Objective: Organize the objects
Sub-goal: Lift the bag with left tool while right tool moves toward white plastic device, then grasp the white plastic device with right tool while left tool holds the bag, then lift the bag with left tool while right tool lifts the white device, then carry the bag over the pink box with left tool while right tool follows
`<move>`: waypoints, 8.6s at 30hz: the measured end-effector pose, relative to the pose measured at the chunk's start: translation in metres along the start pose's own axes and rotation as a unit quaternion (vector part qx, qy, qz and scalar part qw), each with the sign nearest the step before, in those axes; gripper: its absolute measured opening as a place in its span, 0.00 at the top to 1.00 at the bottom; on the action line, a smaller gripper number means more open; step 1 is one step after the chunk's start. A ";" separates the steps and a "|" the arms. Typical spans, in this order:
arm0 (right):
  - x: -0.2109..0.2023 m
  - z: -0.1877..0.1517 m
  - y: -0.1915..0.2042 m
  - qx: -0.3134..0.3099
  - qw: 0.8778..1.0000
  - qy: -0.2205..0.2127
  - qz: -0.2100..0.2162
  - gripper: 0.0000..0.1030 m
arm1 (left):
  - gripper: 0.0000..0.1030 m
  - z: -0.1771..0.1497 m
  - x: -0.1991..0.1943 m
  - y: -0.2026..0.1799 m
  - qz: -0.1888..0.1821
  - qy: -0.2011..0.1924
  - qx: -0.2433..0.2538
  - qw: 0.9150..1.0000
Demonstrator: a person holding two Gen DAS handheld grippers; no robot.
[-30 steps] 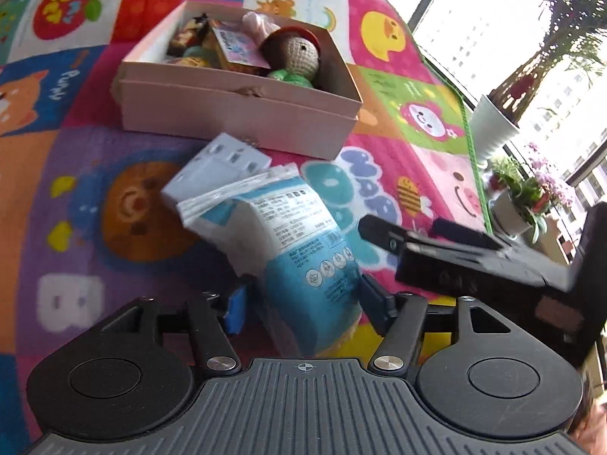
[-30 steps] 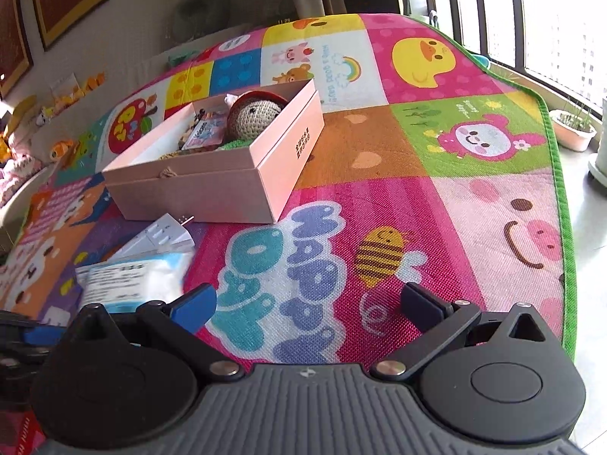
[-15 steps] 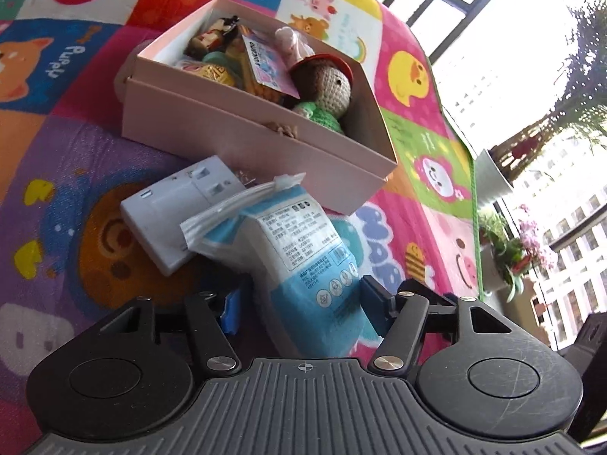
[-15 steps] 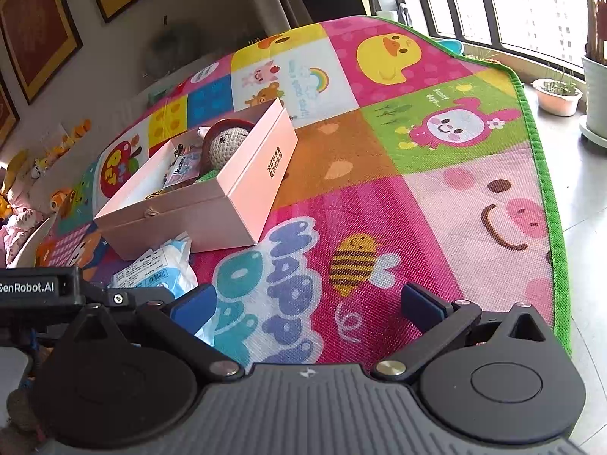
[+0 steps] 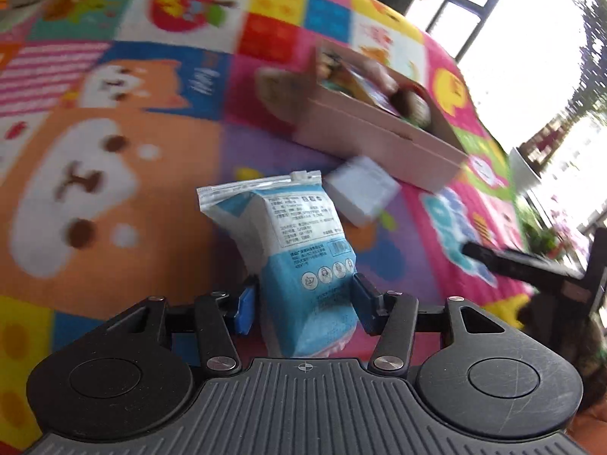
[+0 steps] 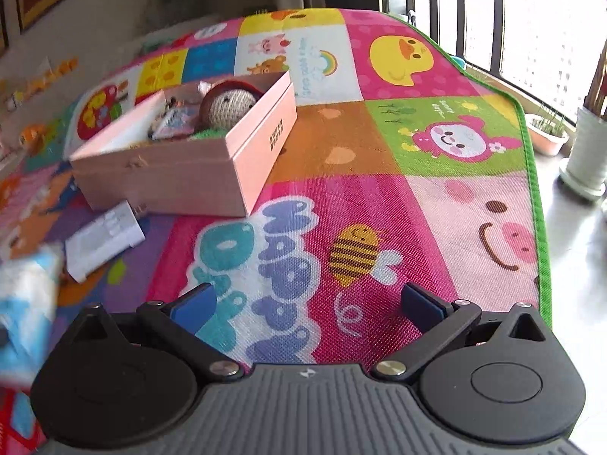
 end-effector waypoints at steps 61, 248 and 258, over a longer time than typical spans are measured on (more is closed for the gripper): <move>0.018 -0.016 0.170 -0.131 0.984 0.096 0.070 0.51 | 0.42 0.031 0.039 0.053 -0.095 -0.148 -0.046 0.983; -0.021 -0.014 0.037 -0.106 0.991 0.032 0.079 0.54 | 0.23 0.042 0.086 -0.126 -0.098 0.037 0.158 0.982; -0.031 -0.001 0.028 -0.088 0.992 0.014 0.085 0.54 | 0.57 0.073 0.052 -0.118 -0.145 -0.018 0.118 0.982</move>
Point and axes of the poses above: each gripper's, at about its wrist camera, not at the fingertips, and x roughly the way its jaws point, y to its left, z to its top, the point moved 9 cm from there along x, roughly the way its jaws point, and after that the axes turned 14 degrees about x, right-handed, at the moved point
